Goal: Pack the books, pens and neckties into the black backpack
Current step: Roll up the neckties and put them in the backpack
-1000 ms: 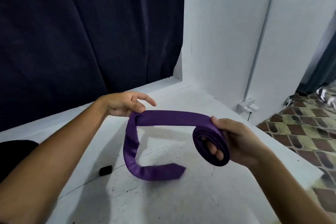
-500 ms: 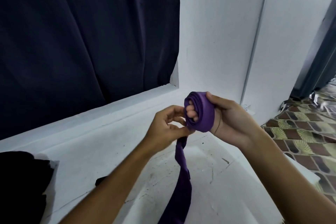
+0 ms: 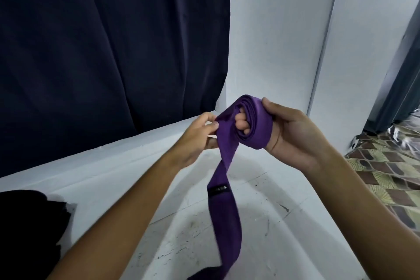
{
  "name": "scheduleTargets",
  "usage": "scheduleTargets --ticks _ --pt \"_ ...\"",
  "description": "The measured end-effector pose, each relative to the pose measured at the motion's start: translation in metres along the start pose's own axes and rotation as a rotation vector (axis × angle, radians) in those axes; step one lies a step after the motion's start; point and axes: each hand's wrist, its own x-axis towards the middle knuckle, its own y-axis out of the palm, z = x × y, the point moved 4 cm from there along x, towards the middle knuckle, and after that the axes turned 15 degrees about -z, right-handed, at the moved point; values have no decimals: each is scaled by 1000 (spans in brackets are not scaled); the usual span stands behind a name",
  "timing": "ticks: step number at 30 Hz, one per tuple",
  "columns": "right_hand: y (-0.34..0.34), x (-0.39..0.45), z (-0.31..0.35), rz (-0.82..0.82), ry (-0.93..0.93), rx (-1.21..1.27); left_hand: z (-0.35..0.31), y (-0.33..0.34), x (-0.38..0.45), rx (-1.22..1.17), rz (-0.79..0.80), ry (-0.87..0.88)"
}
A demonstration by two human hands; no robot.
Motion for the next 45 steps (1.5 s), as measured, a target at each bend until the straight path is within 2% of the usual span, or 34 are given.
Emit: scheduleTargets --ticks 6,10,12,17,20,24,29,31,34,37,41,43,45 --pt "4 -1 6 -4 -63 -26 -35 -21 19 52 30 102" --pt "7 3 15 -4 -103 56 -24 -15 4 158 -88 246" --pt "10 7 18 2 -138 84 -14 -6 -11 114 -116 281" --pt "0 24 22 -85 -272 66 6 4 -42 -101 2 50" --pt "-13 36 18 -165 -331 20 10 2 -53 -81 126 -2" --pt "-29 48 7 -283 -424 -89 13 2 -68 -39 191 -29" --pt "-46 59 -7 -394 -585 -565 -8 0 -85 -6 187 -42" --pt "-48 61 -18 -314 -545 -740 -16 -3 -85 -37 138 -78" --pt "-49 58 -38 -105 -394 -914 -30 -7 -80 -127 71 -113" --pt "-55 60 -59 61 -257 -1063 -33 -16 -68 -255 0 -233" --pt "-61 51 -73 227 -85 -891 -32 -30 -50 -538 7 -390" --pt "-61 46 -76 285 -43 -776 -28 -37 -42 -635 12 -434" --pt "-61 42 -78 313 -51 -773 -23 -43 -34 -664 23 -458"
